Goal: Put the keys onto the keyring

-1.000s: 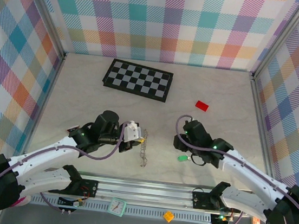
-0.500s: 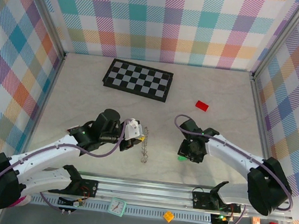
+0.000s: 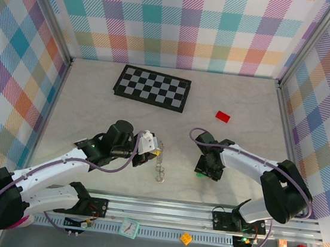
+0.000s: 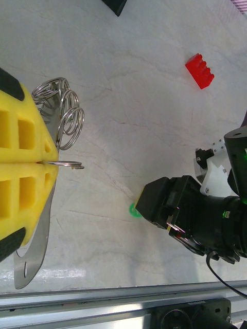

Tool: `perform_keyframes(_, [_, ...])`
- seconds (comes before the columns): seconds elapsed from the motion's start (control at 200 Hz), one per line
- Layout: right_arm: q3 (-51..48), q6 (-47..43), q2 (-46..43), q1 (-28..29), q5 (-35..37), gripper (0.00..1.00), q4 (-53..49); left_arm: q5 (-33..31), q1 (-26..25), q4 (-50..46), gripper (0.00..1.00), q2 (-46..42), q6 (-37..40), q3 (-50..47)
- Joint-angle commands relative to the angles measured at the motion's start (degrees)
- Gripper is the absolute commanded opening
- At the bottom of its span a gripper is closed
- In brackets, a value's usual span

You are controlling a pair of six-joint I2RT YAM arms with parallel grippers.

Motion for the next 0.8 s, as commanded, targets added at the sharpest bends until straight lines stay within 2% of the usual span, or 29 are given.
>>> perform_keyframes(0.0, [0.6, -0.8, 0.9, -0.4, -0.2, 0.49, 1.4, -0.2, -0.6, 1.2, 0.0, 0.1, -0.6, 2.1])
perform_keyframes(0.26, [2.5, -10.0, -0.5, -0.4, -7.2, 0.46, 10.2, -0.4, -0.6, 1.2, 0.0, 0.3, -0.8, 1.9])
perform_keyframes(0.35, [2.5, -11.7, -2.4, -0.5, -5.5, 0.49, 10.3, -0.4, -0.6, 1.4, 0.0, 0.3, -1.0, 1.9])
perform_keyframes(0.485, [3.9, -10.8, -2.8, -0.9, 3.2, 0.57, 2.5, -0.4, -0.6, 1.7, 0.0, 0.4, -1.1, 1.8])
perform_keyframes(0.6, [6.0, -10.0, 0.0, -1.0, 6.3, 0.54, -3.9, -0.2, -0.6, 1.9, 0.0, 0.7, -1.1, 1.8])
perform_keyframes(0.71, [6.0, -11.4, 0.8, -1.0, 4.2, 0.47, -3.0, -0.2, -0.6, 1.9, 0.0, 0.7, -1.1, 1.8])
perform_keyframes(0.795, [6.1, -13.3, 1.3, -1.0, 3.1, 0.46, -2.2, -0.2, -0.6, 1.9, 0.0, 0.4, -1.1, 1.6])
